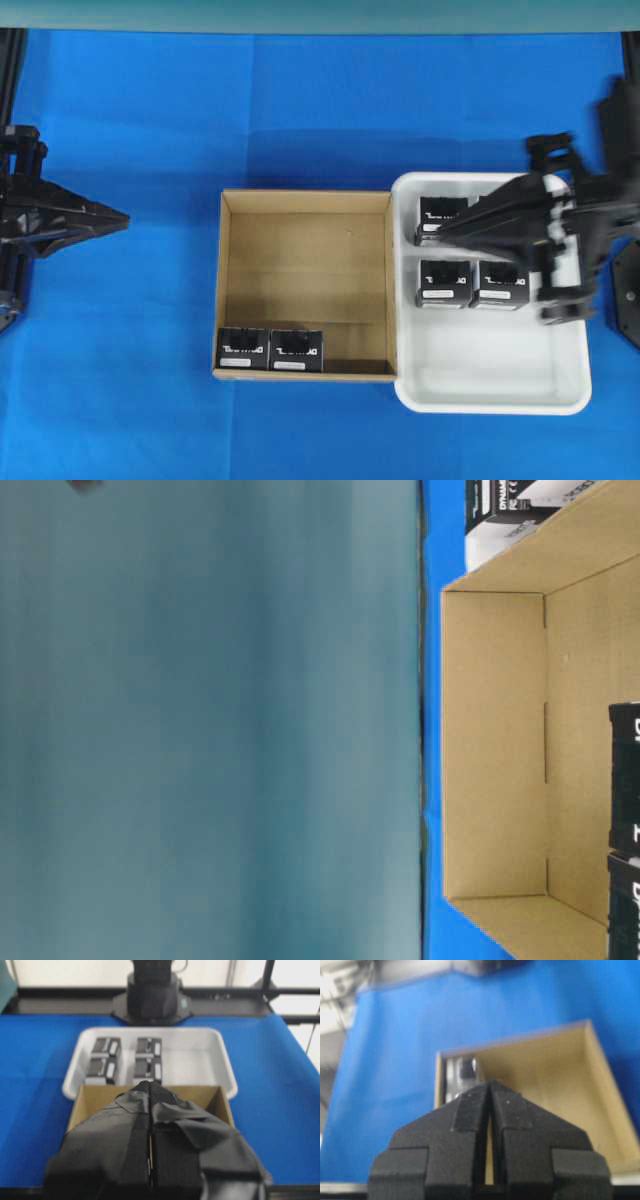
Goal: Pick the box from inside the cardboard box.
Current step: 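Swing the right gripper over the cardboard box toward the servo boxes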
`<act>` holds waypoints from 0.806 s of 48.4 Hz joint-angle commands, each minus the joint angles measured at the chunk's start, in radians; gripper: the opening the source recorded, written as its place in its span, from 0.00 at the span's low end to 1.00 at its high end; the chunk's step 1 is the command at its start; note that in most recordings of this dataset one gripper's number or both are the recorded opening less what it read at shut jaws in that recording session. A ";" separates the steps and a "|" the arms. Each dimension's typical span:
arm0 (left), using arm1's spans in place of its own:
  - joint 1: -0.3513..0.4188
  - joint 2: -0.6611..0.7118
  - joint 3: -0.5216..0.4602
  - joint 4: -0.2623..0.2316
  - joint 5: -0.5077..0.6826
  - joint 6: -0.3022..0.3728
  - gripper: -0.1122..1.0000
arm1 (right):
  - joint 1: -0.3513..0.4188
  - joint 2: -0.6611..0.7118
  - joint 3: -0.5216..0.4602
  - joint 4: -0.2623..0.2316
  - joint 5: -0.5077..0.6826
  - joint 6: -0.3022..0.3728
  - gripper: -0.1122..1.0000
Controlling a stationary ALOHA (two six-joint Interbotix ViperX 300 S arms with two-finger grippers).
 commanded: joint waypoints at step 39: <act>-0.005 -0.044 -0.046 0.003 0.173 -0.008 0.05 | 0.066 0.750 -0.716 0.006 0.821 0.025 0.14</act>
